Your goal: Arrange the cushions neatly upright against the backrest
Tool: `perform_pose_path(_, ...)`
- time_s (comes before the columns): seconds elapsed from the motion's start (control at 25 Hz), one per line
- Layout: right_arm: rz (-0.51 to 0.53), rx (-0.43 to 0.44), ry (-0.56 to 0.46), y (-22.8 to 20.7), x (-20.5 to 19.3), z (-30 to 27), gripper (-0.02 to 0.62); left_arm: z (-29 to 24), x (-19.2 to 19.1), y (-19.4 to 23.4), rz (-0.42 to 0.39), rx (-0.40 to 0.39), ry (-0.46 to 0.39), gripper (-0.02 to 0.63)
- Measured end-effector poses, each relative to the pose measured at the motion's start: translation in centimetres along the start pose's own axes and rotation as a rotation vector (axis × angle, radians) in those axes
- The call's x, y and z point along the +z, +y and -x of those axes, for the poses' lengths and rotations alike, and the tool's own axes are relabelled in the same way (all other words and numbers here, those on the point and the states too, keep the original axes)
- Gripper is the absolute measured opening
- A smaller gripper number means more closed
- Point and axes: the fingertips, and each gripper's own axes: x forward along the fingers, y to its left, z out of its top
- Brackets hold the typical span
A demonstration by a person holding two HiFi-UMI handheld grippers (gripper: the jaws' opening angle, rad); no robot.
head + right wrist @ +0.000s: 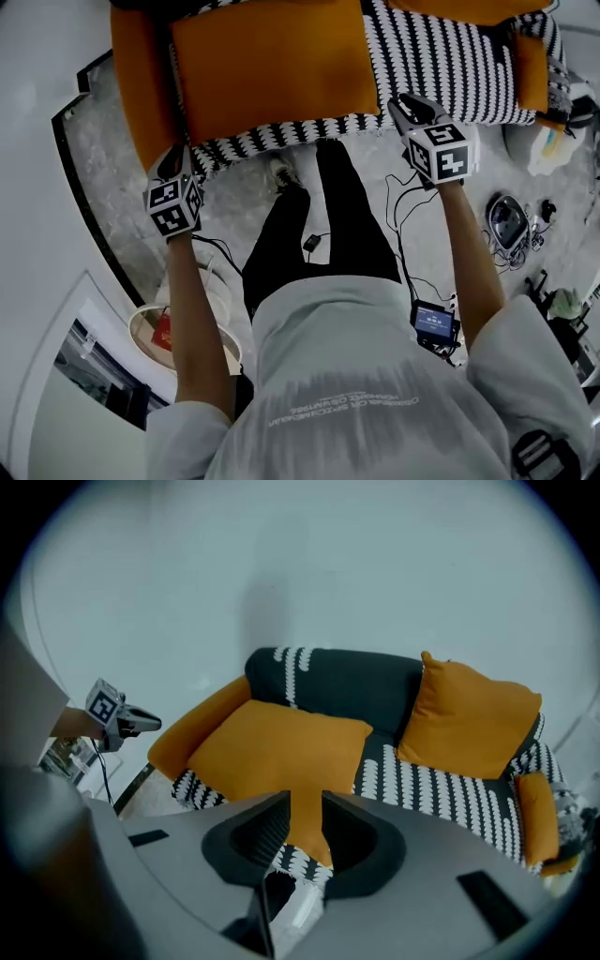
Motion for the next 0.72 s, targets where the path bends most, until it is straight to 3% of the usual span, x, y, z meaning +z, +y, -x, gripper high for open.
perform_pose_path(0.12, 0.001, -0.006, 0.045, -0.6, -3.2, -3.6, 0.113, -3.2, -2.5, -0.5, 0.002, -0.023, 0.042, 0.114)
perform_pose_path(0.36, 0.013, -0.006, 0.171, -1.1, -11.0, -9.3, 0.180, -8.0, -7.9, -1.8, -0.126, -0.051, 0.182, 0.175)
perform_pose_path(0.52, 0.015, -0.012, 0.220, -1.2, -14.1, -11.9, 0.187, -9.2, -11.6, -0.5, -0.097, -0.005, 0.238, 0.190)
perform_pose_path(0.72, 0.035, -0.044, 0.229, -1.9, -15.2, -14.2, 0.187, -11.0, -13.8, 1.3, -0.043, 0.037, 0.269, 0.198)
